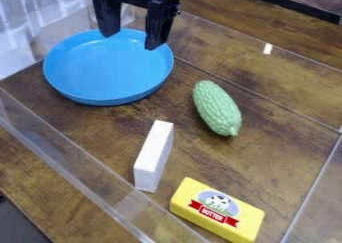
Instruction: Remove the yellow block from inside the blue tray and put it on the table
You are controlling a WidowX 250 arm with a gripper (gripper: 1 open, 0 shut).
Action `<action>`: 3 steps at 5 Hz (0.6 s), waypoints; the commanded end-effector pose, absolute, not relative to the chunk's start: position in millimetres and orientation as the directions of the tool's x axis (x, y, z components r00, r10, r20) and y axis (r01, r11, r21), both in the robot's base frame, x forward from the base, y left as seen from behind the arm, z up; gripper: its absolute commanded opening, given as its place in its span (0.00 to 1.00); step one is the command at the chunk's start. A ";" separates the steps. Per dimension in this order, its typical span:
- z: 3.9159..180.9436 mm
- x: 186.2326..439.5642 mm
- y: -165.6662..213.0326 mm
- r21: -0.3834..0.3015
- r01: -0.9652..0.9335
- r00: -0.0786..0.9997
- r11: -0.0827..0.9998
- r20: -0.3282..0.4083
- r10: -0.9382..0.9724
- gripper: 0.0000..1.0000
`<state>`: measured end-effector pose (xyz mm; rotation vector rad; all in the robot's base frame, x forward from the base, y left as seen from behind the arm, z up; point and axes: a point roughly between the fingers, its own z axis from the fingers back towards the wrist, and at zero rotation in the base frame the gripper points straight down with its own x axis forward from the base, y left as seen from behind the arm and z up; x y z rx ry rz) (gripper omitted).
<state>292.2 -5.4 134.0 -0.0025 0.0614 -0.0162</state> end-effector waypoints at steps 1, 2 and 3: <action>124.0 294.8 -0.9 -0.006 0.077 0.994 0.997 -0.080 -0.077 1.00; 110.8 287.3 -26.0 -0.014 0.231 0.969 0.973 -0.092 -0.231 1.00; 100.5 274.3 -56.3 -0.025 0.400 0.912 0.916 -0.092 -0.400 1.00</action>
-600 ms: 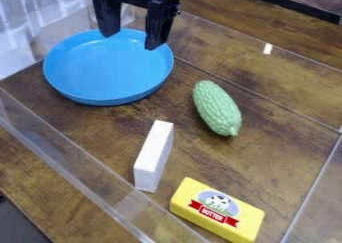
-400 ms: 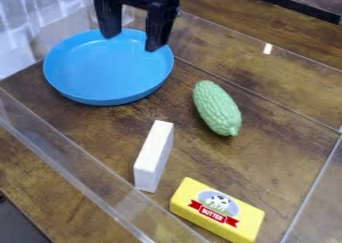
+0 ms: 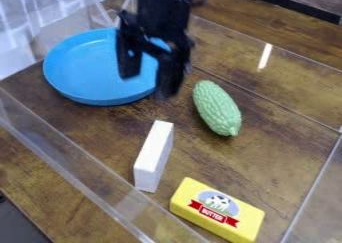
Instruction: Remove the yellow block from inside the blue tray and put it on the table
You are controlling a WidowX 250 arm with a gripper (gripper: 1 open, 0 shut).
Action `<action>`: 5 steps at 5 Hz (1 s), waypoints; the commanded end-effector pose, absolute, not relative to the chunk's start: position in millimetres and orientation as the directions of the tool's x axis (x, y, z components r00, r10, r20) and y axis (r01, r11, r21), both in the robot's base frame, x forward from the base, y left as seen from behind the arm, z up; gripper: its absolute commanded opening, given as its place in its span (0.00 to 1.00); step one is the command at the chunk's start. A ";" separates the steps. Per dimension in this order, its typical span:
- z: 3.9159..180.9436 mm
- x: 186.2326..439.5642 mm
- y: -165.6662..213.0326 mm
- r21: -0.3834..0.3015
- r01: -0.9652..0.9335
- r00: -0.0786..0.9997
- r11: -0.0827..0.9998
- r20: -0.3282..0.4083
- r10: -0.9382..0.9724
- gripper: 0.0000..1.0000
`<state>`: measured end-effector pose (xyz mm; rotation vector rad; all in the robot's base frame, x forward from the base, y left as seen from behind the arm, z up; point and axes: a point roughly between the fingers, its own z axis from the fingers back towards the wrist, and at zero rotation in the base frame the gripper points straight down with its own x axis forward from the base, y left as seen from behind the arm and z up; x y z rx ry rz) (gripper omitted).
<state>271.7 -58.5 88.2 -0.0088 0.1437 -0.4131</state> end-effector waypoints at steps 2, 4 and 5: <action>82.8 272.6 -125.9 -0.009 0.693 0.719 0.721 -0.078 -0.691 1.00; 43.2 264.3 -136.7 -0.018 0.885 0.463 0.465 -0.065 -0.884 1.00; 26.6 261.5 -130.2 -0.016 0.947 0.319 0.320 -0.047 -0.947 1.00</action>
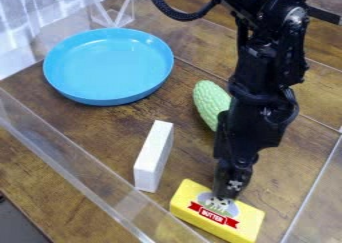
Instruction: Remove the yellow block from inside the blue tray and put it on the table
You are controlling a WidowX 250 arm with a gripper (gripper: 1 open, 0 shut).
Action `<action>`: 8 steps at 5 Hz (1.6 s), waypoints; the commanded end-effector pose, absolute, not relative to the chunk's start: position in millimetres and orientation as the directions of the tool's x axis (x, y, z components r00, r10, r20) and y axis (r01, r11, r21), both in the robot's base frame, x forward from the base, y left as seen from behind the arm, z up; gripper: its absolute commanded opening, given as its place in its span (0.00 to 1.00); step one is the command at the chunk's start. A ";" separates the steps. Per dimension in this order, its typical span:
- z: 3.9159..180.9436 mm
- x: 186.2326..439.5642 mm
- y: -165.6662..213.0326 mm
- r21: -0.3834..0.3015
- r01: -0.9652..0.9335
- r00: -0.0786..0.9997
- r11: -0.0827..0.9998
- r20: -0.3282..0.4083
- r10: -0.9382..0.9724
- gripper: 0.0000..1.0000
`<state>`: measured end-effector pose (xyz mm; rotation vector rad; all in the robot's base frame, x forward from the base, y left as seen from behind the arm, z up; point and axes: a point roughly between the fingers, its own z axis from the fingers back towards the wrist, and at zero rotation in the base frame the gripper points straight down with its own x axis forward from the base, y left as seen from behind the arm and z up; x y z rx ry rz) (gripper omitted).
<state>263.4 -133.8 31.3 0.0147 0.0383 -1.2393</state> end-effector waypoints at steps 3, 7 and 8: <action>13.4 275.4 -126.5 -0.014 0.957 0.291 0.291 -0.012 -0.957 1.00; 21.6 285.7 -128.5 -0.019 0.950 0.312 0.312 0.031 -0.950 1.00; 21.9 298.3 -112.5 -0.021 0.934 0.358 0.358 0.041 -0.933 1.00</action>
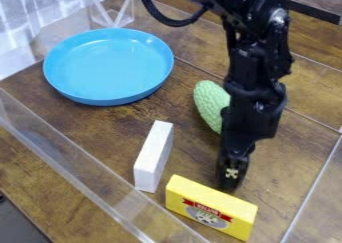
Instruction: Remove the yellow block from inside the blue tray and put it on the table
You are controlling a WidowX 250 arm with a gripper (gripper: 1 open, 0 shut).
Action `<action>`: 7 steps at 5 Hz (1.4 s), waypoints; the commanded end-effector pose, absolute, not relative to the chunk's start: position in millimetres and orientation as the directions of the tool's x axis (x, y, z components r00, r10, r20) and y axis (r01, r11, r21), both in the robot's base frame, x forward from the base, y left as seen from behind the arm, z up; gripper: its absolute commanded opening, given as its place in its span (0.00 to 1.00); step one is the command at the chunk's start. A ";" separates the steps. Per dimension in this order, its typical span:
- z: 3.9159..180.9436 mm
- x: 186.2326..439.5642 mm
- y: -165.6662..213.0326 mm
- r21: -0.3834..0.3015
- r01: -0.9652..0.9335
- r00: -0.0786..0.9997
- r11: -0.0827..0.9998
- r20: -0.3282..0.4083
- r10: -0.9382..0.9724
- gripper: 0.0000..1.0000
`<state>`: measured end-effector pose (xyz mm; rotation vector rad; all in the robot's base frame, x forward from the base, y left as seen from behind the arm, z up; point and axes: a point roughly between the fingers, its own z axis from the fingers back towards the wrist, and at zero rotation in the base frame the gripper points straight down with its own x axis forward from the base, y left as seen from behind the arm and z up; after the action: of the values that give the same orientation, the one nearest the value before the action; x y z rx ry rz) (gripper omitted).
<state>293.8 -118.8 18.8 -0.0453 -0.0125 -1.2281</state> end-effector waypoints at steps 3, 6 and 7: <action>22.8 304.0 -101.3 -0.002 0.957 0.290 0.290 0.058 -0.955 1.00; 64.6 331.8 -79.0 0.023 0.980 0.197 0.197 -0.006 -0.980 1.00; 84.8 331.0 -78.5 0.024 0.969 0.247 0.247 -0.026 -0.969 1.00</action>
<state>321.4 -75.2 55.6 -0.0048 0.0969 -1.3216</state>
